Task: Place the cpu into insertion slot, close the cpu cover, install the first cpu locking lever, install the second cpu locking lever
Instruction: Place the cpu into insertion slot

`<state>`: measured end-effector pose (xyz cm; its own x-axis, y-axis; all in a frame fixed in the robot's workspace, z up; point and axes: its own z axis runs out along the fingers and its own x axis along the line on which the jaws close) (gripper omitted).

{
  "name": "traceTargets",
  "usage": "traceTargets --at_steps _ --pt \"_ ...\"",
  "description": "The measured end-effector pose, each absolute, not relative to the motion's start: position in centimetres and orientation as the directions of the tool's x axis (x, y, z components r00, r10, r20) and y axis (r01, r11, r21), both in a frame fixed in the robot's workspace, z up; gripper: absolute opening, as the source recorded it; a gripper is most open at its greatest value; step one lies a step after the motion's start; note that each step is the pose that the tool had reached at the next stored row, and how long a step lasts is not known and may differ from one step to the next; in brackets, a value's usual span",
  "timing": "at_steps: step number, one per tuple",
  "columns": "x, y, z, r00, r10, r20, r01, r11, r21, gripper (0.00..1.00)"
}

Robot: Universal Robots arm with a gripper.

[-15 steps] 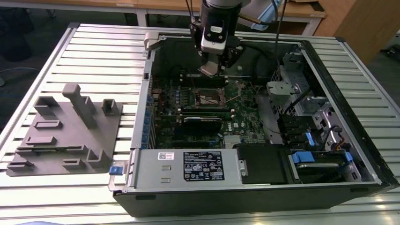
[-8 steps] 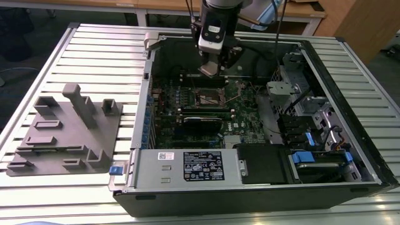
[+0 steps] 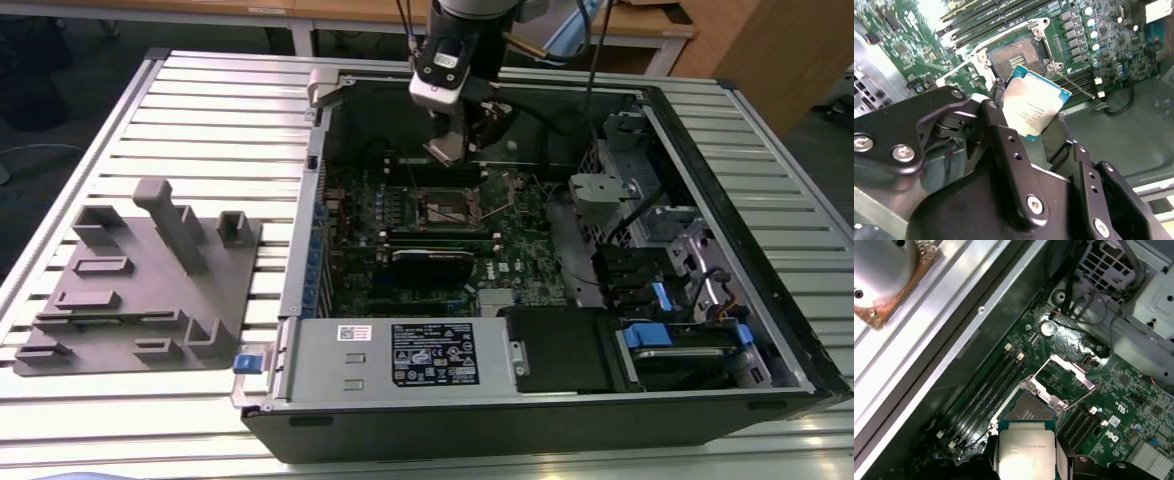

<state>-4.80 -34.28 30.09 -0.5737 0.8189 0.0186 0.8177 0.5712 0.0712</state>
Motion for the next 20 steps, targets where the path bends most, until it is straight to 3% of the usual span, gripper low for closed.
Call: traceTargets --at_steps 20 --pt "-4.8 -34.28 30.05 -0.527 0.849 0.019 0.848 0.525 0.071 0.54"
